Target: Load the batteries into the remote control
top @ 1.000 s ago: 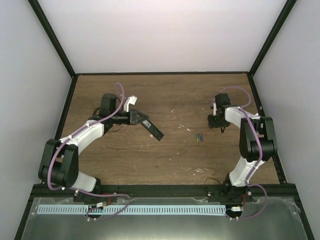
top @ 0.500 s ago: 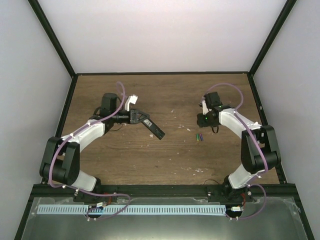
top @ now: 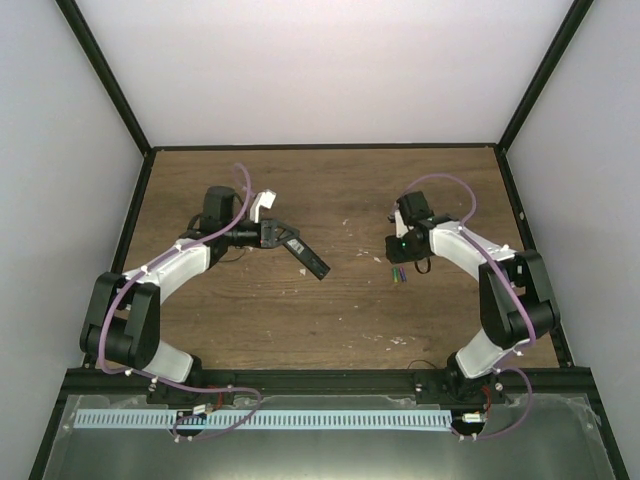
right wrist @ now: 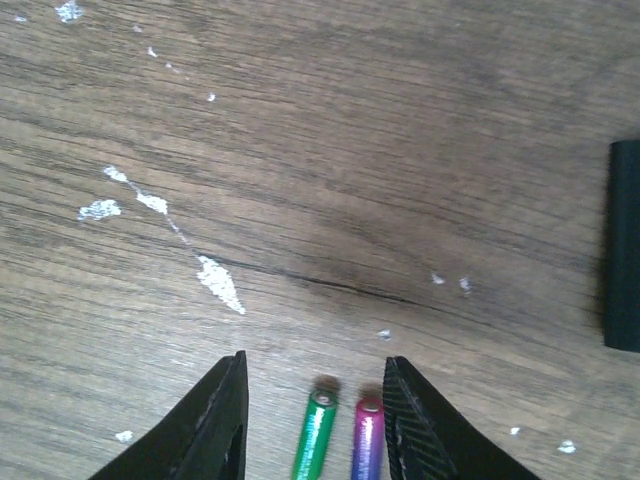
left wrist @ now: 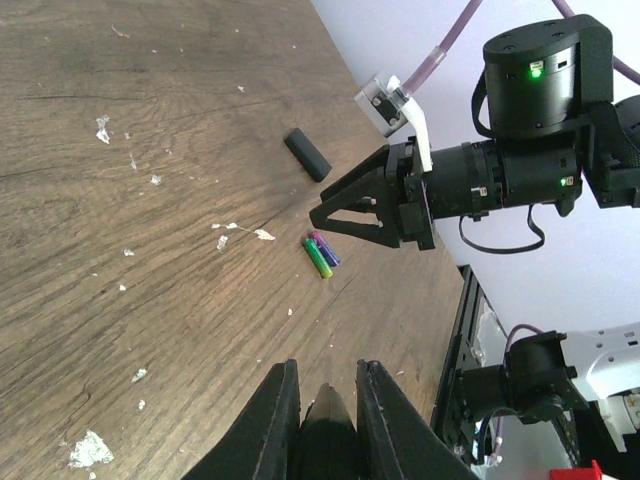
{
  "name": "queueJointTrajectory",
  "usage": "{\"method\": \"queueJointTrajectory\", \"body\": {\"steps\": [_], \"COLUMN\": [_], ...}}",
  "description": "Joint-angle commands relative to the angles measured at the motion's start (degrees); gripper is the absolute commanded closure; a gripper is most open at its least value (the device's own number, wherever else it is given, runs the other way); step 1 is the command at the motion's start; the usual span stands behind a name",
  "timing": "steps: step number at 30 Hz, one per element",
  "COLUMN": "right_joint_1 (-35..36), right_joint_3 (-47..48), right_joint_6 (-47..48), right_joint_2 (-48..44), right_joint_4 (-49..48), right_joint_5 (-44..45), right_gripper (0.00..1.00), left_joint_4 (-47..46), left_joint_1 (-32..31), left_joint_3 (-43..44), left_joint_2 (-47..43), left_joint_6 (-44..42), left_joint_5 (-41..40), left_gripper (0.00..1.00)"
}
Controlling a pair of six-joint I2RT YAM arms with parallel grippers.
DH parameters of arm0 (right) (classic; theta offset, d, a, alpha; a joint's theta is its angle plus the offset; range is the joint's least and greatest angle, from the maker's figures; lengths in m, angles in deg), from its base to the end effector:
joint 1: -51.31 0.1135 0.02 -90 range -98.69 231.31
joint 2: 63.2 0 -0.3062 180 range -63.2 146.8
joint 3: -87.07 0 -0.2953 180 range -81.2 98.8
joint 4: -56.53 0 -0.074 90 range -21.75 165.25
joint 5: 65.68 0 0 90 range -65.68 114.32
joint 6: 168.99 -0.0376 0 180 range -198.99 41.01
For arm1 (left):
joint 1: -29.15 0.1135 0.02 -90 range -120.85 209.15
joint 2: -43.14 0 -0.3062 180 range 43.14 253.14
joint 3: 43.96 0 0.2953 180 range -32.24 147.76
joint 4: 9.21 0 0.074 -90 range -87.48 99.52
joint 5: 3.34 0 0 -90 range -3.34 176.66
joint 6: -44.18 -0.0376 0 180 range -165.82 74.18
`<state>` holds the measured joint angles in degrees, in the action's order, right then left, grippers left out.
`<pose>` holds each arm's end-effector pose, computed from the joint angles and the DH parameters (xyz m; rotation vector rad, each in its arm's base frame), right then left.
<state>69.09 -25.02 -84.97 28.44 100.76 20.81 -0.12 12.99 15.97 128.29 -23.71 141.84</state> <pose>0.3240 0.1063 0.1974 -0.3013 2.7548 0.1942 0.3181 -0.1243 0.2390 0.4758 2.1537 -1.4178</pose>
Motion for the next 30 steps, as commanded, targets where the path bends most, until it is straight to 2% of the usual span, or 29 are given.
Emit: {"method": "queueJointTrajectory", "body": {"steps": [1, 8, 12, 30], "right_joint_1": [1.1, 1.6, 1.6, 1.7], "right_joint_3": [-0.4, -1.8, -2.0, -1.6], "right_joint_6": [-1.0, -1.4, -1.3, -2.0], "right_joint_2": [1.0, 1.8, 2.3, 3.2], "right_joint_4": [0.1, -0.3, -0.3, 1.3], "right_joint_5": [-1.9, -2.4, -2.3, -1.0], "right_gripper": [0.68, 0.73, 0.81, 0.81], "left_joint_4": [0.3, 0.8, 0.9, 1.8], "left_joint_1": [-0.1, -0.1, -0.1, -0.1], "left_joint_3": [1.4, 1.6, 2.0, 3.6], "left_joint_2": [0.6, 0.6, 1.0, 2.0], "left_joint_6": [-1.5, -1.8, -1.8, -2.1], "left_joint_5": [0.9, 0.8, 0.8, 0.5], "left_gripper": [1.00, 1.00, 1.00, 1.00]}}
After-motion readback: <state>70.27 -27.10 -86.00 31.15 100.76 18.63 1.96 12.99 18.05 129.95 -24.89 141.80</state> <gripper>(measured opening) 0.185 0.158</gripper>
